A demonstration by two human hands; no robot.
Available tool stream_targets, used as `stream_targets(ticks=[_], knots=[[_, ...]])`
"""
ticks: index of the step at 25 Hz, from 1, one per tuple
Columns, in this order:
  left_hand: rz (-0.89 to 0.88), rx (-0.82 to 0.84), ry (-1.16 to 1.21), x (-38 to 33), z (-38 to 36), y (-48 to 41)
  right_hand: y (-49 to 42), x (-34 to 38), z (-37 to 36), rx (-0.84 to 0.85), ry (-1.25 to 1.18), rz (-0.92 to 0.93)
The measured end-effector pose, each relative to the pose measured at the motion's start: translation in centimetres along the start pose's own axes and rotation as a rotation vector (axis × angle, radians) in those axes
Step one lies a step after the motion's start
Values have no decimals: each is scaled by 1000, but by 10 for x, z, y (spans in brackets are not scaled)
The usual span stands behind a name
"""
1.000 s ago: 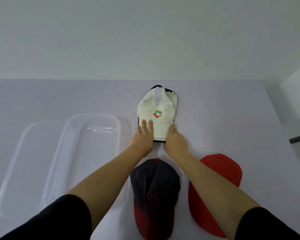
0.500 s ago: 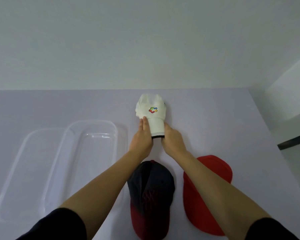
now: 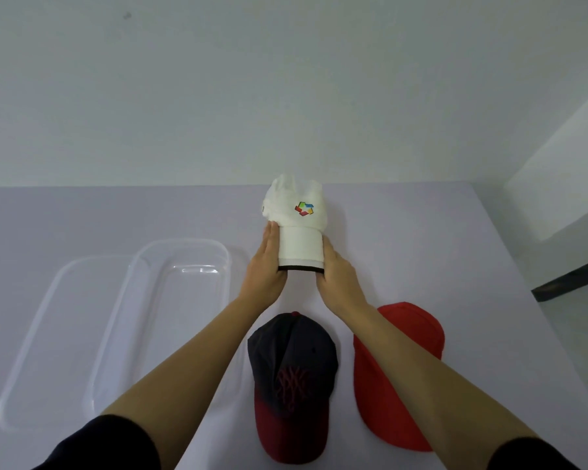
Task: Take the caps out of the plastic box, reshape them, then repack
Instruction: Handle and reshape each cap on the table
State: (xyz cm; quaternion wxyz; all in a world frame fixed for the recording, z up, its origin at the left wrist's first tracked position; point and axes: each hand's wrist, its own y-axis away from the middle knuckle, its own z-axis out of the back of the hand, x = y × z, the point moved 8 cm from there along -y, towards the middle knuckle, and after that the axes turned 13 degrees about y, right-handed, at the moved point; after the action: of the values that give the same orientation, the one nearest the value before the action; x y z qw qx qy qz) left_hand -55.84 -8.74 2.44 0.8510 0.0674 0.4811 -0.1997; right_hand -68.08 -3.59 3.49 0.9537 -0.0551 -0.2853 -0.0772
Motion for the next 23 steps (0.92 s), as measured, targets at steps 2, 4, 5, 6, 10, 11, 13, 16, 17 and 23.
stream_targets(ticks=[2,4,5,6,10,11,13,16,17,23], knots=[[76,-32,192,-9,-4,10,1,7,1,-5,-129,-46],[135,-96,361,-13,-9,19,3,14,-1,37,-230,-105],[154,-122,418,-12,-7,23,6,18,-2,63,-241,-108],[164,-132,443,-9,-4,25,8,20,-2,89,-219,-83],[172,-107,345,-7,6,33,5,17,11,102,-40,33],[168,-117,361,-12,5,35,5,18,13,78,-76,11],[165,-158,355,-20,2,35,12,20,5,95,-232,-99],[181,-168,409,-17,3,41,29,17,-13,155,-340,-209],[175,-156,419,-16,3,42,31,18,-13,162,-302,-178],[138,-198,367,-19,6,47,30,28,-7,180,-284,-134]])
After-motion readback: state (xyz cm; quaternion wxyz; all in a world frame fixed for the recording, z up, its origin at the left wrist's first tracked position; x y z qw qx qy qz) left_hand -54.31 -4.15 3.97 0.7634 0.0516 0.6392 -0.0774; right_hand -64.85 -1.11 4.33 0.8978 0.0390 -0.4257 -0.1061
